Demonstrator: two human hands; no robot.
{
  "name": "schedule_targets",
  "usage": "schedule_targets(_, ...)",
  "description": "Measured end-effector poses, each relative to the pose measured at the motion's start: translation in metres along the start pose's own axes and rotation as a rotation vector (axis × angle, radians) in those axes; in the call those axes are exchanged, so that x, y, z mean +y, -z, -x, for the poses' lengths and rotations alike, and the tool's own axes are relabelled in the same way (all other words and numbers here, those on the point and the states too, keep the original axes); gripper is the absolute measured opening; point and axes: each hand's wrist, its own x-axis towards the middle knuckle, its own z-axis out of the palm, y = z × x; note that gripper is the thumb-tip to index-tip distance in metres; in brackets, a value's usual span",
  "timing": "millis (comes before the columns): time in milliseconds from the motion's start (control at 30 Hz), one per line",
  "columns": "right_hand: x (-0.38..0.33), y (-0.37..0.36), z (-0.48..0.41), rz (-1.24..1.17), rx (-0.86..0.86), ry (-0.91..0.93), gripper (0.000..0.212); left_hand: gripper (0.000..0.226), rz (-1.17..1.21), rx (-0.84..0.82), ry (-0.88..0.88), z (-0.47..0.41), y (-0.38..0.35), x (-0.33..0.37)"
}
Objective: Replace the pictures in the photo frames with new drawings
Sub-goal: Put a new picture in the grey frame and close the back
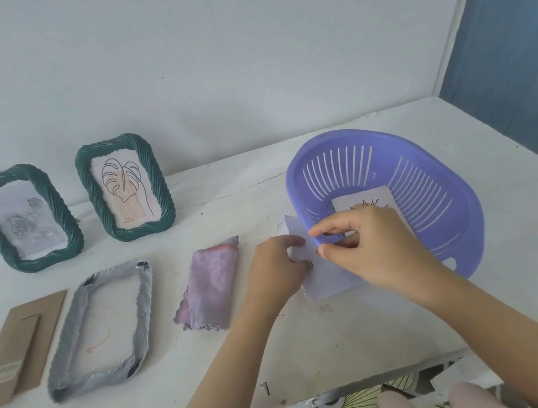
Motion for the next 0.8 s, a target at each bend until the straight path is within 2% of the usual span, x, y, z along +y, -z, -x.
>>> schedule_targets(100,0.000,-0.003,0.001,0.010,0.010,-0.005,0.021,0.040,-0.171,0.054,-0.022,0.001,0.000,-0.001)
schedule_targets(167,0.001,-0.003,0.000,-0.006,0.004,0.006,0.020,0.040,-0.173,0.087,-0.043,0.002,0.001,-0.003)
schedule_targets(233,0.000,0.000,0.000,-0.018,0.001,0.015,0.019,0.039,-0.058,0.170,-0.097,0.005,0.003,-0.005)
schedule_targets(333,0.001,0.015,-0.005,-0.018,-0.014,-0.030,0.021,0.036,0.264,0.288,-0.192,0.013,0.009,-0.003)
schedule_targets(400,0.007,0.029,-0.015,0.084,-0.033,-0.068,0.023,0.037,0.386,0.275,-0.280,0.019,0.015,0.002)
schedule_targets(467,0.018,0.040,-0.028,0.260,-0.075,-0.154,0.028,0.038,0.396,0.238,-0.379,0.023,0.021,0.007)
schedule_targets(567,0.032,0.047,-0.040,0.555,-0.184,-0.351,0.053,0.040,0.335,0.182,-0.481,0.024,0.026,0.013)
schedule_targets(667,0.037,0.044,-0.041,0.711,-0.301,-0.450,0.075,0.042,0.222,0.122,-0.448,0.025,0.026,0.016)
schedule_targets(800,0.038,0.039,-0.039,0.732,-0.343,-0.456,0.079,0.047,0.170,0.095,-0.443,0.025,0.024,0.014)
